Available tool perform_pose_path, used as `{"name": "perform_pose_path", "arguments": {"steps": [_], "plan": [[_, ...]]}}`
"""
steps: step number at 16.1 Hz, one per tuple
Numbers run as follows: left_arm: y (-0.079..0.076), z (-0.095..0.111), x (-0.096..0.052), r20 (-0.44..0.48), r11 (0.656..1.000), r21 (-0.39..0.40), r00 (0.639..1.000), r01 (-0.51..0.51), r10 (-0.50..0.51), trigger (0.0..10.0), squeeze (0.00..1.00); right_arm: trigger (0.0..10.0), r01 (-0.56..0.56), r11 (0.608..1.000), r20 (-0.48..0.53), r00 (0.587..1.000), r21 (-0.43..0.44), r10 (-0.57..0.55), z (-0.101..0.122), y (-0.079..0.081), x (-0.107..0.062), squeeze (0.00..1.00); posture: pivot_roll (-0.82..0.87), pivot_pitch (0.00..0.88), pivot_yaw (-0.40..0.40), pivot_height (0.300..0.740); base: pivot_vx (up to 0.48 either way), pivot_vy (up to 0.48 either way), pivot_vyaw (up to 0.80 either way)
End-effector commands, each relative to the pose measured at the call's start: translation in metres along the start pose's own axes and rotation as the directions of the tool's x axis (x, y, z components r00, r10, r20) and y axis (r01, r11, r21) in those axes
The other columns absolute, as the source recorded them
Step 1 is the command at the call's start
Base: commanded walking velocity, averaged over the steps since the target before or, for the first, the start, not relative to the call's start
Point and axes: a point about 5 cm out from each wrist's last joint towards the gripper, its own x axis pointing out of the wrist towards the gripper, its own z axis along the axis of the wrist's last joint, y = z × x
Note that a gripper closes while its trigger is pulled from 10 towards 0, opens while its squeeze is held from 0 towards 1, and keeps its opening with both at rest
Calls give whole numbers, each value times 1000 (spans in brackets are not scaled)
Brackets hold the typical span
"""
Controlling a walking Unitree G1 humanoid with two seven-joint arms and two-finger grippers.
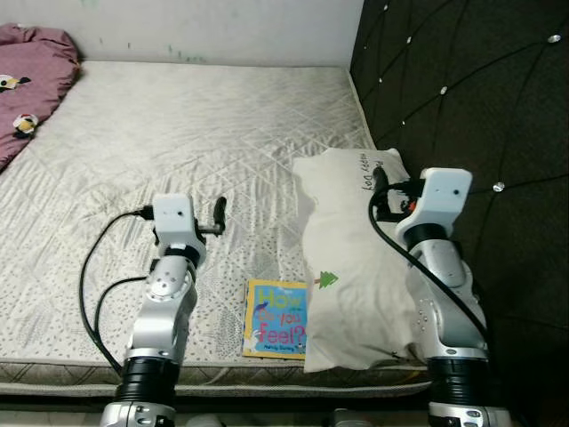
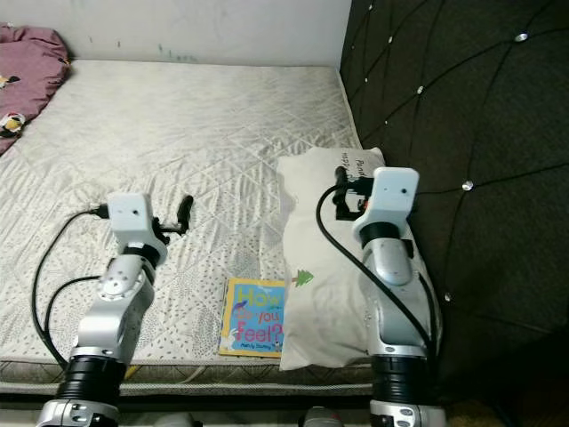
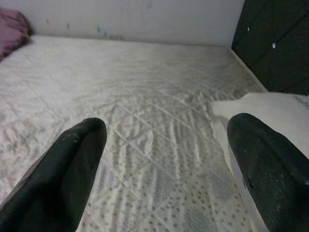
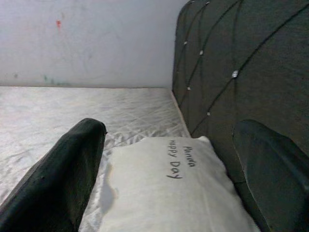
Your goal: Clean up the room
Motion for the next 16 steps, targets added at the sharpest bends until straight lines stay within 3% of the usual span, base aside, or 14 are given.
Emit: {"name": "perform_pose_path", "arguments": {"steps": [1, 9, 13, 16], "plan": [[-5, 4, 5, 19, 1000, 9, 1000, 23, -23, 10000, 0, 10000, 20, 1000, 32, 999, 5, -21, 8, -4, 1, 0, -141, 0, 9, 740, 0, 0, 0], [-8, 9, 17, 48, 1000, -3, 999, 19, -18, 10000, 0, 10000, 42, 999, 34, 999, -5, -42, 8, -4, 8, 0, -148, 0, 10, 740, 0, 0, 0], [-13, 9, 15, 58, 1000, -13, 998, 15, -15, 10000, 0, 10000, 37, 999, 49, 998, -3, -36, 14, -2, 15, 0, -124, 0, -3, 740, 0, 0, 0], [-3, 6, 11, 52, 1000, -13, 998, -23, 24, 10000, 0, 10000, 51, 999, 26, 998, 0, -51, 5, -3, 13, 0, -99, 0, -18, 740, 0, 0, 0]]}}
